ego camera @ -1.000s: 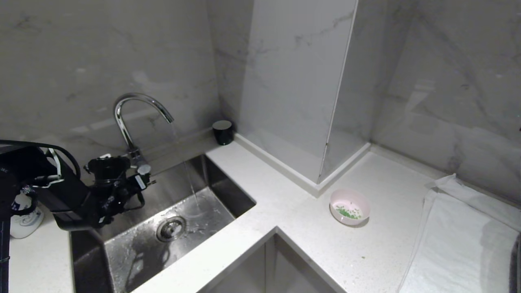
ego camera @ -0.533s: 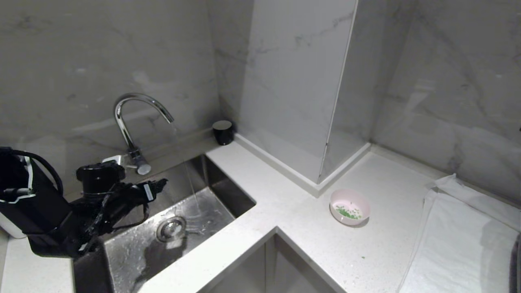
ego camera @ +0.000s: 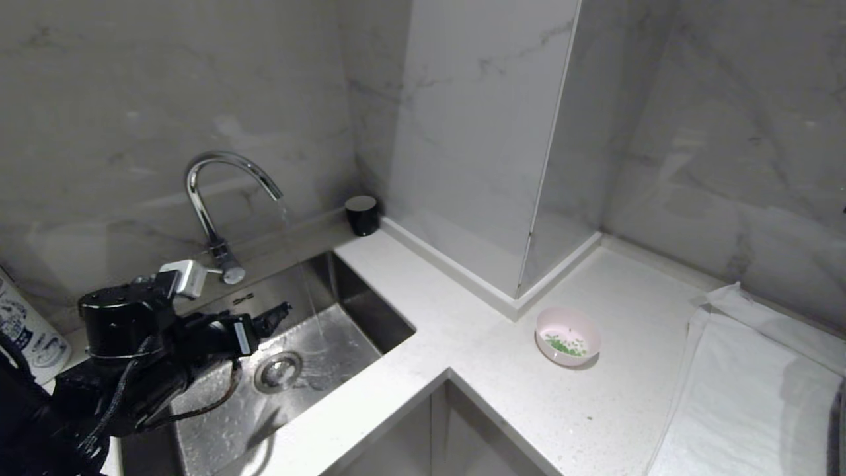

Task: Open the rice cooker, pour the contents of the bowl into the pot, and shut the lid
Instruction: Pick up the bowl on the table

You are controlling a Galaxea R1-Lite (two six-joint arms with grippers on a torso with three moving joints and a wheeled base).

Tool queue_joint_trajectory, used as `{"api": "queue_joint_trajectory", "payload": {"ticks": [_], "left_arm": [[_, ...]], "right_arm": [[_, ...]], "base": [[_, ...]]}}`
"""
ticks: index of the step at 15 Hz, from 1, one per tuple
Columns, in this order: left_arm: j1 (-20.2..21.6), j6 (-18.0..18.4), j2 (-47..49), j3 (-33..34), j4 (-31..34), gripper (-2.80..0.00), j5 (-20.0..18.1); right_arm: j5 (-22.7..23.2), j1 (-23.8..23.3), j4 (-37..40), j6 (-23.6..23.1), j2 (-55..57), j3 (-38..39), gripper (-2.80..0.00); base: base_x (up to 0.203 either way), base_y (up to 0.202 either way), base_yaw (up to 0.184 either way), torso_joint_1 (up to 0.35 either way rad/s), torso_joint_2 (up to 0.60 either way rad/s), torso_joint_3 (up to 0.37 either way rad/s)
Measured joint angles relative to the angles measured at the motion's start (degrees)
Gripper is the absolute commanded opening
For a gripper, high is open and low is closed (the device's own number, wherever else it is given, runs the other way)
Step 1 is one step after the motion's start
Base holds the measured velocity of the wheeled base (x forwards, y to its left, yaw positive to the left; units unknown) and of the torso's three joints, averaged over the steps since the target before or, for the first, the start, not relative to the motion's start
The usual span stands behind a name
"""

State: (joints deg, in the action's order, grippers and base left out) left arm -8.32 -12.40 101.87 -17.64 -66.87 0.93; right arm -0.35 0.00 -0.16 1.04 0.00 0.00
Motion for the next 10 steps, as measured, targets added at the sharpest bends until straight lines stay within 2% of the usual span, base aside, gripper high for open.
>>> {"api": "queue_joint_trajectory", "payload": {"ticks": [2,4,8,9,10], "left_arm": [[-0.4,0.6,-5.4,4.9,-0.3,0.00,-1.0],[-0.6,3.6,-11.3,10.3,-0.3,0.00,-1.1],[0.5,9.5,-23.1,15.9,0.5,0.00,-0.3],[1.1,10.9,-26.7,16.8,1.9,-2.80,0.4],[1.6,12.1,-30.4,17.2,3.8,-2.80,1.3]], "right_arm": [[0.0,0.0,0.0,0.0,0.0,0.0,-2.80],[0.0,0.0,0.0,0.0,0.0,0.0,-2.80],[0.0,0.0,0.0,0.0,0.0,0.0,-2.80],[0.0,0.0,0.0,0.0,0.0,0.0,-2.80],[0.0,0.0,0.0,0.0,0.0,0.0,-2.80]], "base": [[0.000,0.000,0.000,0.000,0.00,0.000],[0.000,0.000,0.000,0.000,0.00,0.000],[0.000,0.000,0.000,0.000,0.00,0.000],[0.000,0.000,0.000,0.000,0.00,0.000],[0.000,0.000,0.000,0.000,0.00,0.000]]}}
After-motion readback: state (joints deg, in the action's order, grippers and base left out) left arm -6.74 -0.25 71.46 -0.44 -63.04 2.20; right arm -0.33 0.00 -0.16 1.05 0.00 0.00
